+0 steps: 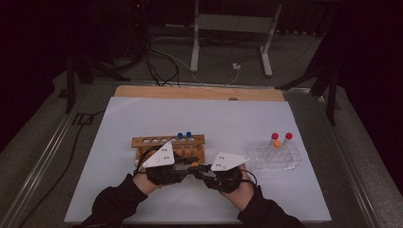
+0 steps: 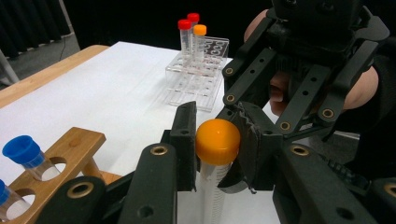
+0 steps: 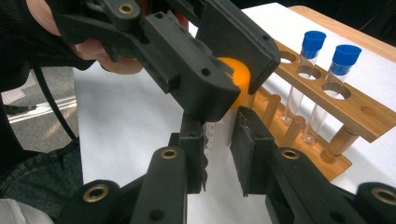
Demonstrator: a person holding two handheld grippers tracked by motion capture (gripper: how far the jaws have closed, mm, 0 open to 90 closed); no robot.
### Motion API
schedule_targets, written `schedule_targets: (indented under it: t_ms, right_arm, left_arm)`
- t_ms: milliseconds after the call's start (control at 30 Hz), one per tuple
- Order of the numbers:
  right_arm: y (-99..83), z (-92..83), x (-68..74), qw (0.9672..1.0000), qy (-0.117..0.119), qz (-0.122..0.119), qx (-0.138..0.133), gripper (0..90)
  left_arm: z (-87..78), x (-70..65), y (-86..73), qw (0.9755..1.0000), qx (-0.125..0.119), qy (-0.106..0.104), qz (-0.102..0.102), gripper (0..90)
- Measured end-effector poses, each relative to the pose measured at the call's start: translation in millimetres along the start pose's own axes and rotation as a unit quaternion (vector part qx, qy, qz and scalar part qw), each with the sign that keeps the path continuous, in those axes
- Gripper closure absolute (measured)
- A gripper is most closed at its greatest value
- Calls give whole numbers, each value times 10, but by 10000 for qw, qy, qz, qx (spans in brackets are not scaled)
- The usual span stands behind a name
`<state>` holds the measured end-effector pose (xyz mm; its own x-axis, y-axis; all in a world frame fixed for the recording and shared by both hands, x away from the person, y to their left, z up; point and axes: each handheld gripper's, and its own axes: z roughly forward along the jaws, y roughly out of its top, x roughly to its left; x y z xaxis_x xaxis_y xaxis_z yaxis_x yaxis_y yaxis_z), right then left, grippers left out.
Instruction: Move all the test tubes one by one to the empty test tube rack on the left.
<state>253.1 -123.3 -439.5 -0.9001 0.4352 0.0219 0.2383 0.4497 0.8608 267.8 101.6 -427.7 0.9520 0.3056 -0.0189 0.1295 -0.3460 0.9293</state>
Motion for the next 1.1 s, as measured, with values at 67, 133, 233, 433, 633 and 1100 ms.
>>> schedule_targets:
  t_ms: [67,133,233,433,633,1100]
  right_arm:
    - [1,0,-2,10000,7,13,7,746]
    - [5,-10,-1,10000,-1,33,-62,738]
    - [13,-62,-8,9997,-61,85,-211,578]
    - [38,-204,-56,9973,-294,334,-578,255]
    - [54,-317,-89,9947,-471,481,-779,44]
    - [55,-425,-113,9927,-622,426,-938,13]
  left_arm:
    - [-5,6,5,10000,-25,-6,-9,711]
    - [-14,12,21,10000,-56,-41,-11,714]
    - [-51,21,77,10000,-69,25,44,716]
    - [-240,117,232,9992,-155,357,83,716]
    - [-453,271,372,9965,-241,797,96,716]
    - [-588,654,389,9880,-251,1517,-152,716]
